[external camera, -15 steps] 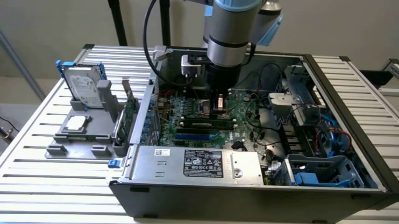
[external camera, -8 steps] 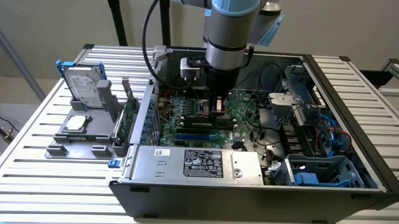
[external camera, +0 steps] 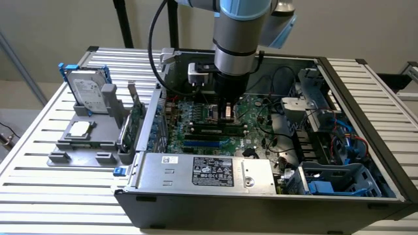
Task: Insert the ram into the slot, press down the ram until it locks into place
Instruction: 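Press down the ram until it locks into place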
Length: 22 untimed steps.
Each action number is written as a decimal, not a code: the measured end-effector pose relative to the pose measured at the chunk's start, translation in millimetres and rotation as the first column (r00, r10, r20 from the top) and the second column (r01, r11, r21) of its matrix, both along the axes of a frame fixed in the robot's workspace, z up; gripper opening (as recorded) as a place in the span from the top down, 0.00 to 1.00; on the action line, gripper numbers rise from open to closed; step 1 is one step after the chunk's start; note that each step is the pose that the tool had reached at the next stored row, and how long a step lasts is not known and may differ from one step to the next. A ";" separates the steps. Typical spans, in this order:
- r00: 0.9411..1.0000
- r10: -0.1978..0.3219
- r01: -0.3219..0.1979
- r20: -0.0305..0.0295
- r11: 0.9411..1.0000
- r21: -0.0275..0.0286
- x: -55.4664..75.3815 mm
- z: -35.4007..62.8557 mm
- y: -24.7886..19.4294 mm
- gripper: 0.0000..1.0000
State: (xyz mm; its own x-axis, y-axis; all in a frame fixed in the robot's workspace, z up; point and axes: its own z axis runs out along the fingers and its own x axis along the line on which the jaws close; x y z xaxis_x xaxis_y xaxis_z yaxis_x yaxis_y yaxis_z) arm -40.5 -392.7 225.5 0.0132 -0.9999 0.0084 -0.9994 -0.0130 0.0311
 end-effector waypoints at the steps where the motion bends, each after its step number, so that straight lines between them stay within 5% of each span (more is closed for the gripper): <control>1: 1.000 0.000 0.000 0.000 1.000 0.000 0.0 -1.1 0.0 0.89; 5: 1.000 0.000 0.000 -0.004 1.000 0.003 0.0 3.7 0.4 0.89; 14: 1.000 0.000 0.000 -0.017 1.000 0.002 7.5 42.3 0.2 0.89; 22: 1.000 0.000 0.000 -0.017 1.000 0.005 7.7 44.4 0.1 0.89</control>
State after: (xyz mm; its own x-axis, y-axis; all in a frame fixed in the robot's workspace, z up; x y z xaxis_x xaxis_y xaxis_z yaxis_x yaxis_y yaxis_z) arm -32.8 -392.6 269.9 0.0133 -0.9999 0.0030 -0.9987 -0.0131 0.0485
